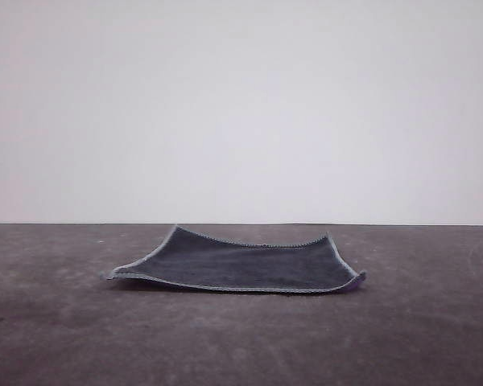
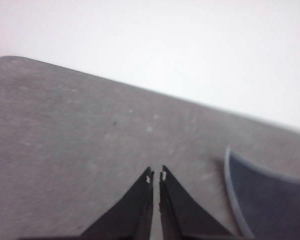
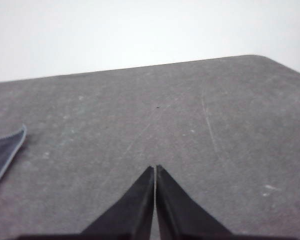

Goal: Fold clothes

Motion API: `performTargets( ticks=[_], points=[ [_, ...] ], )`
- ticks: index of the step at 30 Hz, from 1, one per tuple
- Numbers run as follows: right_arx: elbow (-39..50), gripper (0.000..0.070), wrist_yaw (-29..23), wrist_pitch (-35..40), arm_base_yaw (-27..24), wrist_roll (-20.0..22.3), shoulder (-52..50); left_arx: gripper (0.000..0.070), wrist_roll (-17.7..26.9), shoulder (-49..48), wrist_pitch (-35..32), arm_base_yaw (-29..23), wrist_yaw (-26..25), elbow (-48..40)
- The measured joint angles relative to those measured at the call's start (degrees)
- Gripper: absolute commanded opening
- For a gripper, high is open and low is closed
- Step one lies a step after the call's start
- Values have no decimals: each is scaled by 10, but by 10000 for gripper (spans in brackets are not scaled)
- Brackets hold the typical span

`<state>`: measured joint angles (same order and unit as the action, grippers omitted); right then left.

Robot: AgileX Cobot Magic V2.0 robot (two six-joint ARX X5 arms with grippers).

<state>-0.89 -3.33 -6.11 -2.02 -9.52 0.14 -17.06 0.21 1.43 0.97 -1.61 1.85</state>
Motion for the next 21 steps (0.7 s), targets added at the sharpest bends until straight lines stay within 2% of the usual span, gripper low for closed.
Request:
performTargets(
  ticks=[4,8,12,16,21],
  points=[
    [-4,0,3,1,0,-40,0,4,-67,0,-38,0,0,0],
    [-46,0,3,-14,0,-72,1,5,-94,1,-21,0,2,15],
    [-107,0,3,-55,0,-87,9,6,-100,11,33,0,4,81],
    [-166,0,16,-119,0,-90,46,5,-98,52,128,0,3,165],
    [-238,0,46,-177,0,-89,113,5,-73,130,246,0,-11,250]
  ],
)
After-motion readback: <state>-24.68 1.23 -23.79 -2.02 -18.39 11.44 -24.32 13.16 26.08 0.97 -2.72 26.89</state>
